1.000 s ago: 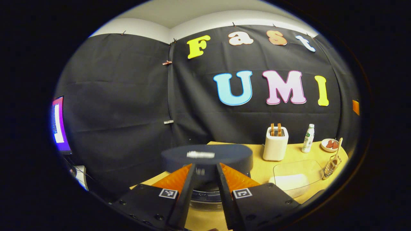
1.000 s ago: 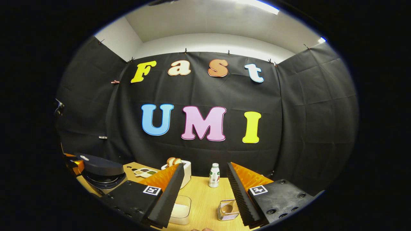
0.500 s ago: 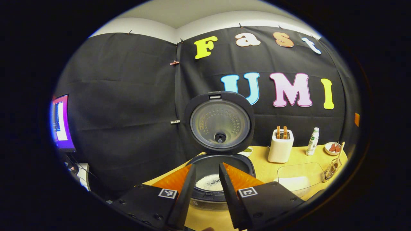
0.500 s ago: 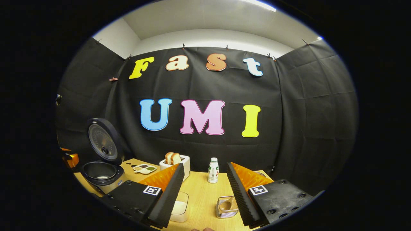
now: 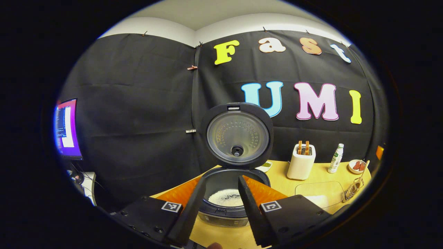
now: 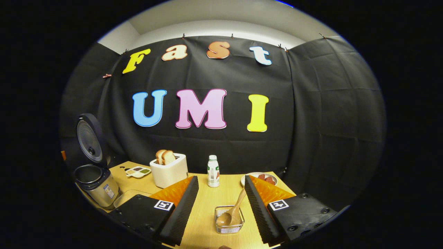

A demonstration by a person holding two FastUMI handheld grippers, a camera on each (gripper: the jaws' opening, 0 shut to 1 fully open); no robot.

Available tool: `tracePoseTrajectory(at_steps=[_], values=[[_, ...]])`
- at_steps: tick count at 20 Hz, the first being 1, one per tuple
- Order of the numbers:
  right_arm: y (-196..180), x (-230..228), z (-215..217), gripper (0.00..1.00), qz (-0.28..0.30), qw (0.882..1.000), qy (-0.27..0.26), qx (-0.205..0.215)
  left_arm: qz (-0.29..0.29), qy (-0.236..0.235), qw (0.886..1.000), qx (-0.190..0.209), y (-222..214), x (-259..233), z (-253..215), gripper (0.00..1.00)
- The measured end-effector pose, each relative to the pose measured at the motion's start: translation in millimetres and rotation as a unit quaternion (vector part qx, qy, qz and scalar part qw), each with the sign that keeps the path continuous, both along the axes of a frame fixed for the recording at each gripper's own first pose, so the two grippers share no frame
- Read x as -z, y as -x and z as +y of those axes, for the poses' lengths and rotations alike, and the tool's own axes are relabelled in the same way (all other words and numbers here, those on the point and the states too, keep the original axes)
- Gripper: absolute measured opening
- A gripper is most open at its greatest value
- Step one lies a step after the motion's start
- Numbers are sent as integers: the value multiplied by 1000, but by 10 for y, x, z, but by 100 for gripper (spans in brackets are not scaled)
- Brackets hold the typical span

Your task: Close the left gripper, press the button to open the rice cooker; take a wooden spoon from the chopstick holder with the right hand, scoop a spoonful of rice and pour it into the rice cooker, then put the wooden spoon back into the chopstick holder.

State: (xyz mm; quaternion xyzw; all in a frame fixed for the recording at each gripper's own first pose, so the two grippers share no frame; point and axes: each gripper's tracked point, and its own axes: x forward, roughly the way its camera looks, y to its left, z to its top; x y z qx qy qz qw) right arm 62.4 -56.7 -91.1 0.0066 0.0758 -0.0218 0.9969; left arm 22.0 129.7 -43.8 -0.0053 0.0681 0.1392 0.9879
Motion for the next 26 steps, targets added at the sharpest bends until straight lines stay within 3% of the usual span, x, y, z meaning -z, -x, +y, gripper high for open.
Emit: tracePoseTrajectory(at_steps=[7,19,22,23,24,25,26], values=[[-496,830,-249,85,104,994,-28,1,19,-7,1000,-22,67,-3,35,69],[-1063,1448,-464,84,171,983,-65,11,57,-17,997,-48,165,123,2,69],[-1098,1543,-469,71,191,979,-72,11,66,-20,997,-46,186,184,-50,69],[-1082,1536,-518,58,196,978,-63,17,70,-22,996,-44,178,204,-66,69],[-1138,1558,-563,53,192,979,-62,20,72,-21,996,-41,190,224,-93,70],[-1079,1499,-555,29,192,979,-65,20,75,-21,996,-38,192,240,-116,69],[-1070,1486,-558,29,195,978,-69,23,78,-22,996,-37,210,270,-127,69]])
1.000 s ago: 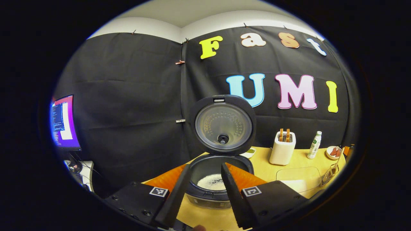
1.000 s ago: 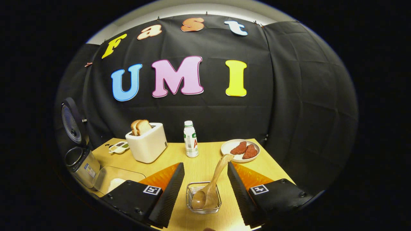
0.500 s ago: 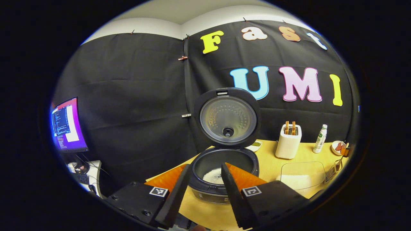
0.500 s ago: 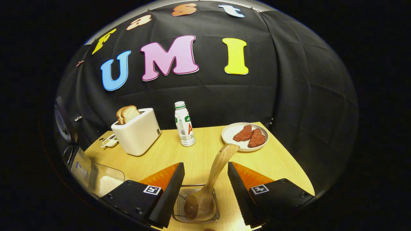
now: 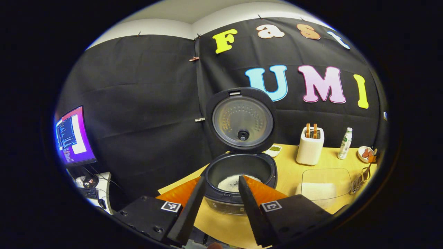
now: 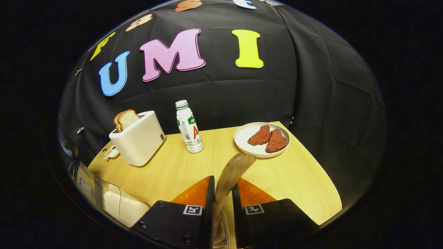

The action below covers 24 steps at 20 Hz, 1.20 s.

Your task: Close the left gripper, press the button to open the rice cooker; take a wooden spoon from the chopstick holder with the right hand, scoop a spoonful of rice and pour it into the rice cooker, then put the wooden spoon back into the chopstick holder.

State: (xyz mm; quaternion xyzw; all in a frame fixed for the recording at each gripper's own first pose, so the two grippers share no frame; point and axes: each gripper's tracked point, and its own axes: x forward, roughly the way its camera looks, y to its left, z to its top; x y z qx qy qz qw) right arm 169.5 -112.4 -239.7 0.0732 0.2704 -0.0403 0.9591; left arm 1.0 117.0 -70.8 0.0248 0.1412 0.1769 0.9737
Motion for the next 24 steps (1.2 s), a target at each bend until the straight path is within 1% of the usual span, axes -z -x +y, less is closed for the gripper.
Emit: tracePoseTrajectory(at_steps=[1,2,3,4,5,6,7,12,14,16,19,24], values=[[19,-23,15,21,-1,1000,-6,3,2,-1,1000,0,9,6,7,70],[25,-48,61,24,-1,1000,-16,0,3,0,1000,3,12,26,-20,71],[31,-62,101,20,-2,1000,-20,1,4,0,1000,4,13,31,-27,74],[44,-99,155,19,-4,1000,-24,-6,5,0,1000,8,12,40,-42,74],[61,-124,210,16,-5,1000,-25,-12,6,4,1000,11,6,48,-58,74],[80,-174,233,15,-9,1000,-20,-16,5,7,1000,13,16,52,-56,74],[107,-261,257,10,-16,1000,-19,-16,4,8,1000,14,16,52,-55,74],[246,-927,212,11,-91,996,12,2,4,26,999,24,31,112,-19,74],[310,-1216,292,11,-120,993,20,1,2,32,999,26,41,123,22,74],[351,-1459,474,11,-146,989,20,-13,4,43,999,32,62,179,52,74],[400,-1706,786,11,-168,985,20,-33,6,42,999,29,94,226,193,74],[396,-1747,1585,11,-161,984,-43,-66,-8,23,999,42,134,101,349,74]])
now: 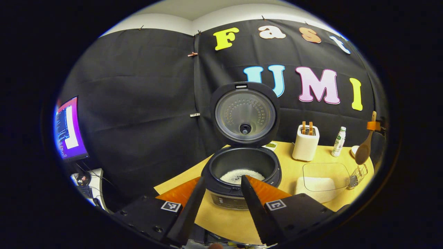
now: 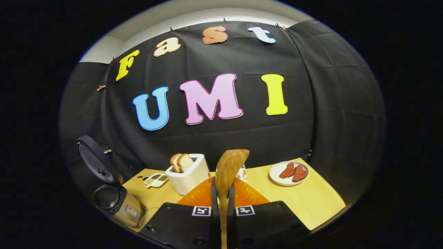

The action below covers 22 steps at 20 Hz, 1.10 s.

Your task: Close the left gripper, press the button to open the rice cooker; take a wooden spoon from the chopstick holder with the right hand, scoop a spoonful of rice and pour it into the rice cooker, then put the wooden spoon back into the chopstick holder.

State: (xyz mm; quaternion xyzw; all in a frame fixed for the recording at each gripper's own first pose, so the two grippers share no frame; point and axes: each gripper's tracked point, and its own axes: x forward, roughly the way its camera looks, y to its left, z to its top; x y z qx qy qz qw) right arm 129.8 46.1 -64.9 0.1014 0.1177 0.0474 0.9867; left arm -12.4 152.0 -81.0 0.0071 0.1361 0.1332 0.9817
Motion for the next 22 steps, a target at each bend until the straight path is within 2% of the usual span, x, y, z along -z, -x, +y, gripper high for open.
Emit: tracePoseTrajectory(at_steps=[4,9,12,13,14,16,19,22], values=[[-9,140,595,11,11,999,-7,-37,-15,8,1000,11,-36,-136,40,74],[8,727,1091,11,63,996,3,-58,-23,25,999,20,-34,-187,65,74],[72,1064,1274,11,94,994,11,-59,-37,2,999,22,18,-246,142,74],[110,1157,1346,11,103,993,11,-61,-30,1,999,24,27,-206,147,77],[136,1245,1417,11,111,991,14,-67,-26,-1,999,26,36,-173,168,74],[207,1378,1520,11,126,989,20,-77,-24,-1,999,26,33,-160,200,74],[317,1418,1632,11,133,987,20,-86,-19,-9,999,30,19,-124,251,74],[423,1441,1702,11,149,985,-7,-88,-19,-15,999,34,-23,-114,280,74]])
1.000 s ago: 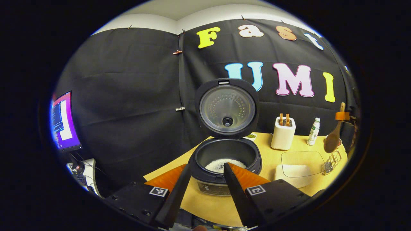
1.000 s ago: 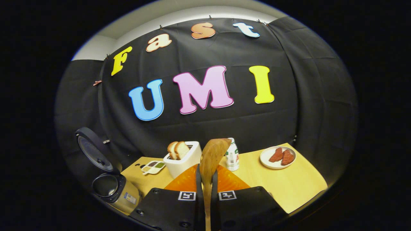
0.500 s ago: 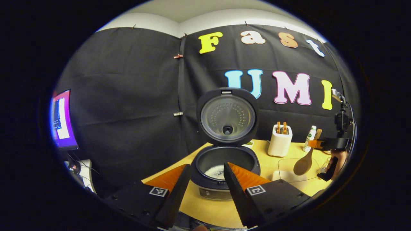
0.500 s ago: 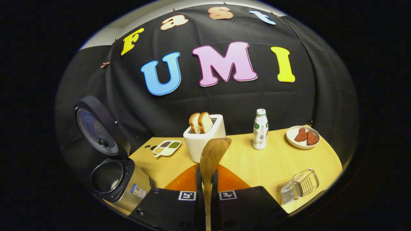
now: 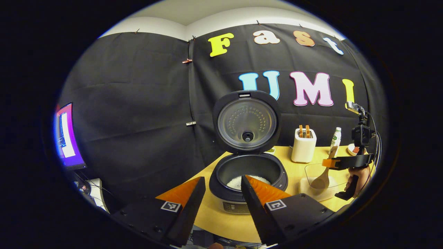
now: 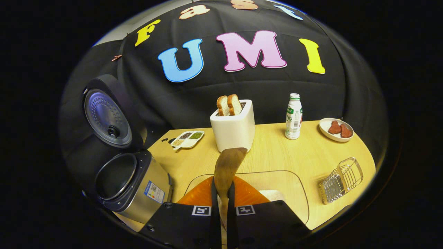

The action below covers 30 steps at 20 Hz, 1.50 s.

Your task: Close the left gripper, press the button to open the rice cooker; take a wooden spoon from the chopstick holder with the right hand, scoop a spoonful of rice and pour it into the rice cooker, then put the wooden spoon back into the chopstick holder.

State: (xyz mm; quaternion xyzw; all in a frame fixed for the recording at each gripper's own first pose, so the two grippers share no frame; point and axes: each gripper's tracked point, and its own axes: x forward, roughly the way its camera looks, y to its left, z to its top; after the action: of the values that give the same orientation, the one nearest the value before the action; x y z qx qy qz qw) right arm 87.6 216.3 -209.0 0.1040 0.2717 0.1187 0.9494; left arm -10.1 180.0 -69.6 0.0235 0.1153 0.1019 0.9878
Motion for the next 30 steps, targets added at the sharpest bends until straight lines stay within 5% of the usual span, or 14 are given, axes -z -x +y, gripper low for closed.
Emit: tracePoseTrajectory(at_steps=[6,14,21,30], values=[[38,-10,-42,11,36,997,-62,32,1,1,1000,4,-64,24,-29,74],[-120,-410,-403,11,15,991,-96,90,0,8,1000,7,-55,3,-119,74],[-120,-1050,-164,11,-19,992,-112,61,-15,22,1000,-5,-90,2,-86,74],[-102,-1840,1072,11,-62,986,-148,-45,-21,45,998,-33,59,16,130,74]])
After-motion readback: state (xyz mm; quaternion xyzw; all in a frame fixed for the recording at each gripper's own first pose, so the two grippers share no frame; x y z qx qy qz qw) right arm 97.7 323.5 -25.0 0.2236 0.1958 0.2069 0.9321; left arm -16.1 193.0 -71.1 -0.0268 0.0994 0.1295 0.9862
